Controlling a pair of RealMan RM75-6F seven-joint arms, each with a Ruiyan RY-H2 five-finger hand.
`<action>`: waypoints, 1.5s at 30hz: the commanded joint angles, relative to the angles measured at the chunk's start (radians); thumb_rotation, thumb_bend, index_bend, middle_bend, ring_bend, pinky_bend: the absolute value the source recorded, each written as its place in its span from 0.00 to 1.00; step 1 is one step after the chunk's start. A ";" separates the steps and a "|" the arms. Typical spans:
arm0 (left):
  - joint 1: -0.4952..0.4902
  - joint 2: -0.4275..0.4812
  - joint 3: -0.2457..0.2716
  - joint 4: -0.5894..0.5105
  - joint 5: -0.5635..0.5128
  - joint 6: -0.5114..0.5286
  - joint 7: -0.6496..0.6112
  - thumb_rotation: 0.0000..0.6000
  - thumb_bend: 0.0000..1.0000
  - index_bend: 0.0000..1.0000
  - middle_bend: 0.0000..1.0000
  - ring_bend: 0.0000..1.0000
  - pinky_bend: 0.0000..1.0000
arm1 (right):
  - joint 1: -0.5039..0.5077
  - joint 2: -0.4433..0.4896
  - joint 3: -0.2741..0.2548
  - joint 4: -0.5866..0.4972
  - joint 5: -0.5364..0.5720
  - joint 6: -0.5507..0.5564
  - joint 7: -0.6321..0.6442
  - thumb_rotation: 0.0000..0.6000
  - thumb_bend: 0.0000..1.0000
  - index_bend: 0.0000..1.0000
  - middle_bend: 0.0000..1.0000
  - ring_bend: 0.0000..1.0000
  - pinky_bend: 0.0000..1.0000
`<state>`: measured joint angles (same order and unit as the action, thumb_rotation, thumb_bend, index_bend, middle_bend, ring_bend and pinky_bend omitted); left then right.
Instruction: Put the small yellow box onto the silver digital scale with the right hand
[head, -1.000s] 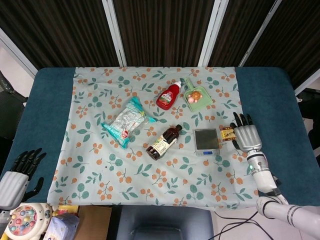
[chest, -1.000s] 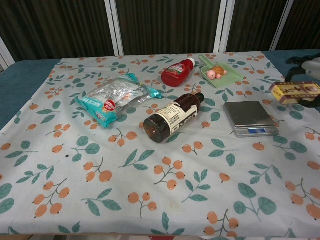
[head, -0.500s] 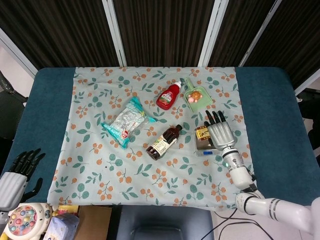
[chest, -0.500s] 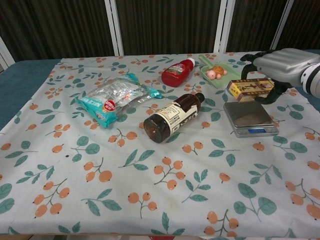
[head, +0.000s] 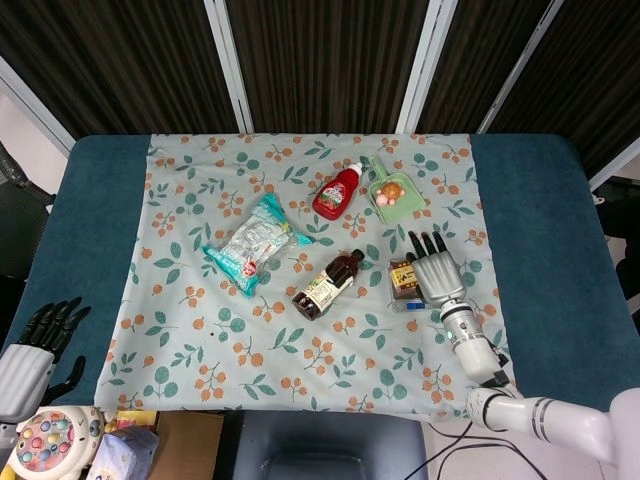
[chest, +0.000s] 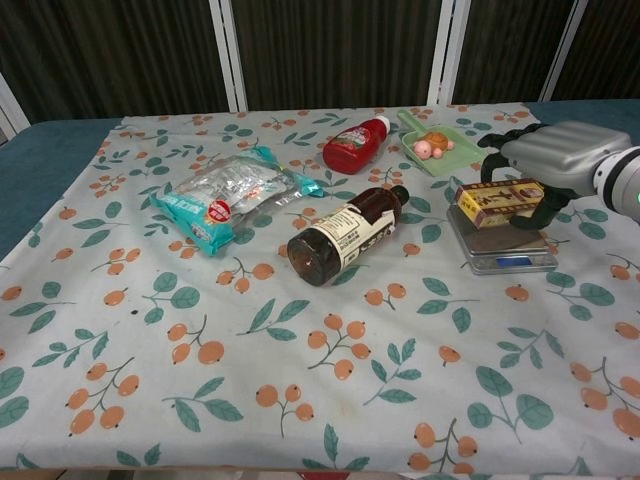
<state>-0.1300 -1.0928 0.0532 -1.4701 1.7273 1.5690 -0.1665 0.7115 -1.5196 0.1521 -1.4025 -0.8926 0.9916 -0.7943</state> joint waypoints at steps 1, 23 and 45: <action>0.000 0.000 0.000 0.000 -0.002 -0.001 -0.001 1.00 0.51 0.00 0.00 0.00 0.09 | 0.007 0.003 -0.009 -0.011 0.029 -0.006 -0.025 1.00 0.52 0.43 0.02 0.00 0.00; 0.000 -0.022 -0.013 0.030 0.032 0.049 0.018 1.00 0.51 0.00 0.00 0.00 0.08 | -0.277 0.210 -0.195 -0.328 -0.362 0.416 0.247 1.00 0.29 0.09 0.00 0.00 0.00; 0.021 -0.020 -0.019 -0.007 -0.020 0.028 0.096 1.00 0.51 0.00 0.00 0.00 0.08 | -0.616 0.267 -0.306 -0.257 -0.639 0.697 0.465 1.00 0.20 0.00 0.00 0.00 0.00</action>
